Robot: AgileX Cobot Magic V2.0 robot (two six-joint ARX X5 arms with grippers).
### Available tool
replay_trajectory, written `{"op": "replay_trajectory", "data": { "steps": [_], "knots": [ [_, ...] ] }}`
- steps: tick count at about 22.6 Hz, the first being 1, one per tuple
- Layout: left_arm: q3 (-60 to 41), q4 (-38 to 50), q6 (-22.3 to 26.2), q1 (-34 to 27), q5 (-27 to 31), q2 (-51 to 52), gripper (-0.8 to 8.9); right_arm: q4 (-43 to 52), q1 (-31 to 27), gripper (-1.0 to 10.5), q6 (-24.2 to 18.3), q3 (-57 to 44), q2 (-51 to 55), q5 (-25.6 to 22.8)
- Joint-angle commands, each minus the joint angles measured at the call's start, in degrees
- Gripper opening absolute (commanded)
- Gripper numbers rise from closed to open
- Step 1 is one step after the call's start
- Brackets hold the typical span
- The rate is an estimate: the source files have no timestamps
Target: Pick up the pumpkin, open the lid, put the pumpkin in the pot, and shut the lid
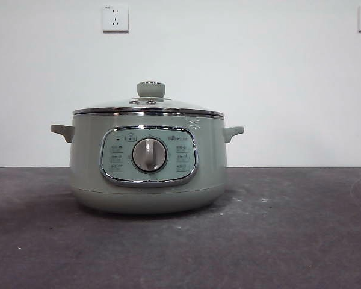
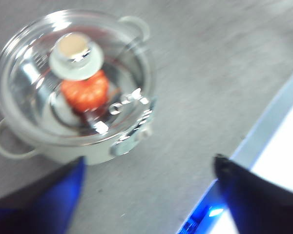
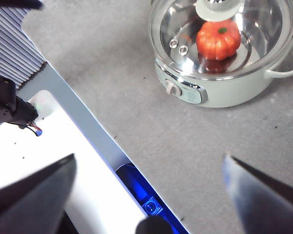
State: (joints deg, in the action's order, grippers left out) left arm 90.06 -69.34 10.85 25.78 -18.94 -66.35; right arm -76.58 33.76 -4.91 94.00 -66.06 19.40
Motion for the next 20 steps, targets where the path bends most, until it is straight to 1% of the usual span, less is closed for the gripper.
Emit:
{"op": "replay_trajectory", "data": {
  "steps": [1,8,10,12,13,20],
  "knots": [
    [0.1,-0.1,-0.3,0.0,-1.2,1.1,-0.06,0.1,0.1,0.0,-1.0,0.0,-0.3,0.2],
    [0.1,-0.9,-0.3,0.0,-1.0,1.6,-0.04,0.2,0.1,0.0,-1.0,0.0,-0.3,0.0],
    [0.1,-0.9,-0.3,0.0,-1.0,1.6,-0.04,0.2,0.1,0.0,-0.2,0.0,-0.3,0.0],
    [0.1,-0.9,-0.3,0.0,-1.0,1.6,-0.04,0.2,0.1,0.0,1.9,0.0,-0.3,0.0],
    [0.1,-0.9,-0.3,0.0,-1.0,1.6,-0.04,0.2,0.1,0.0,2.1,0.0,-0.3,0.0],
    [0.1,-0.9,-0.3,0.0,-0.9,1.6,-0.04,0.2,0.0,0.0,2.0,0.0,-0.3,0.0]
  ]
}}
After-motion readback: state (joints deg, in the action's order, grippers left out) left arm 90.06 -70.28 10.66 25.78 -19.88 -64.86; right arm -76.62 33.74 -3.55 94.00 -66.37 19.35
